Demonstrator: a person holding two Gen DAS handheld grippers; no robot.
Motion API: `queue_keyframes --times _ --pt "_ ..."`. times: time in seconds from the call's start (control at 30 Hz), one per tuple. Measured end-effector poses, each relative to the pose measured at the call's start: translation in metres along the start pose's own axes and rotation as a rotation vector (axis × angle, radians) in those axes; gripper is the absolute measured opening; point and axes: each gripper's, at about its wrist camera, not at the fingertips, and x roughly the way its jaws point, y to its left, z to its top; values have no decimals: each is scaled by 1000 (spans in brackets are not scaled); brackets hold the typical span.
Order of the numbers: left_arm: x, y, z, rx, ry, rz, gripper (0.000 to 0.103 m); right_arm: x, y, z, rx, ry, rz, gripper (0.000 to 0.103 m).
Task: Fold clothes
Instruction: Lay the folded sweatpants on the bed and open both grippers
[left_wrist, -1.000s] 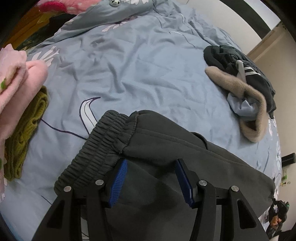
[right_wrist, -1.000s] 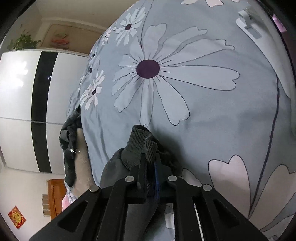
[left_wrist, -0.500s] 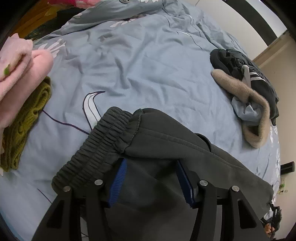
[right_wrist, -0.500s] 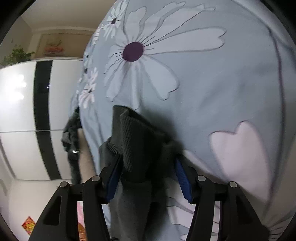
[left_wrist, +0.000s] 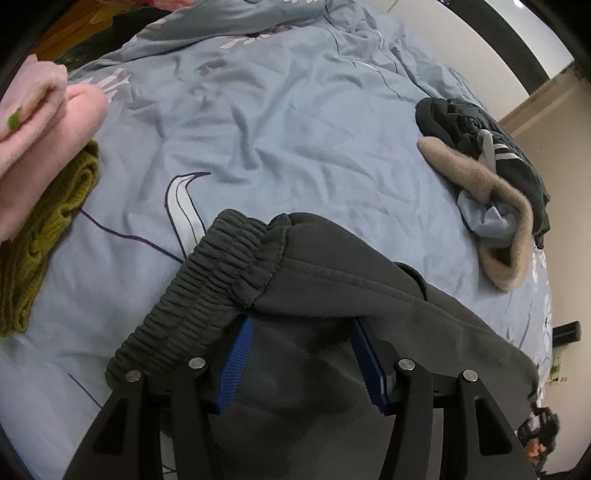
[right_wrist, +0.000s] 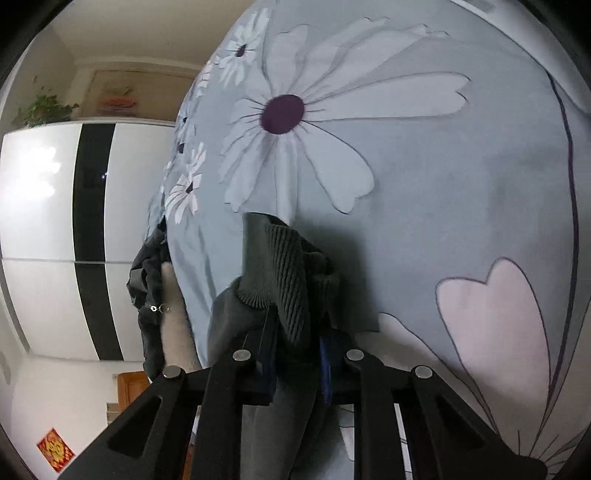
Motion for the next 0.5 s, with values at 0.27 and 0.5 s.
queue_keyframes --times 0.27,0.5 --pt "-35 -2 -9 13 -51 -2 60 -28 98 -31 -323 -45 -136 19" --pt "-82 19 -32 -38 -142 -41 62 -17 209 -155 -909 -21 -201 19"
